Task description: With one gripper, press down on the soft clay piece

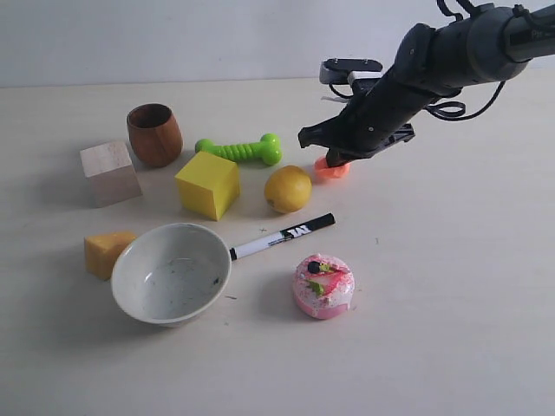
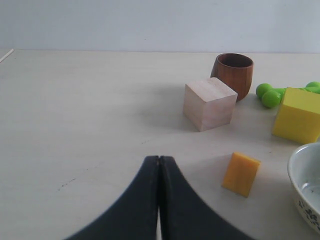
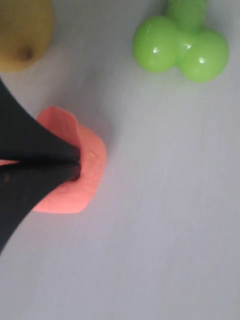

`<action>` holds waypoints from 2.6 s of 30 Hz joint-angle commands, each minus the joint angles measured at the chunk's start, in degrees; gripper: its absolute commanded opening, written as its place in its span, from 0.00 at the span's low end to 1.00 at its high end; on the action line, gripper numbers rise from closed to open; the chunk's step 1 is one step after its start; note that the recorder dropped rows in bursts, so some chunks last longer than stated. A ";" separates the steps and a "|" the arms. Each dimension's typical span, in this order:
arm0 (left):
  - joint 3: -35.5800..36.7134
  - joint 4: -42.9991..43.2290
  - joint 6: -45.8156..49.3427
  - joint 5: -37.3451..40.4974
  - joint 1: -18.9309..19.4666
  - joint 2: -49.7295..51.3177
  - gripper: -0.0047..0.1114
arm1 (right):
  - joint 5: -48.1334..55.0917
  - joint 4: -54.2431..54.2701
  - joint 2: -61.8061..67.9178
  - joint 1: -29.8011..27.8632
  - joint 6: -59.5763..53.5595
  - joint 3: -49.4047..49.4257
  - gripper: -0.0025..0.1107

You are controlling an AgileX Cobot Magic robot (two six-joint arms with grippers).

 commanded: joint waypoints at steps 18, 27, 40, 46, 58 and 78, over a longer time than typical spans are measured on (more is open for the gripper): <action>-0.15 -0.19 0.01 -0.64 -0.31 -0.09 0.04 | -7.39 -2.21 -7.79 -0.16 1.95 8.54 0.02; -0.15 -0.19 0.01 -0.64 -0.31 -0.09 0.04 | -8.76 -2.21 -9.40 -0.16 2.18 9.19 0.02; -0.15 -0.19 0.01 -0.64 -0.31 -0.09 0.04 | -6.79 -2.23 -19.80 -0.16 6.24 16.67 0.02; -0.15 -0.19 0.01 -0.64 -0.31 -0.09 0.04 | 0.45 -2.24 -24.87 -0.16 7.53 16.67 0.02; -0.15 -0.19 0.01 -0.64 -0.31 -0.09 0.04 | -2.40 -4.92 -28.30 -0.16 7.44 16.67 0.02; -0.15 -0.19 0.01 -0.64 -0.31 -0.09 0.04 | -12.48 -28.25 -35.99 -0.16 25.25 22.13 0.02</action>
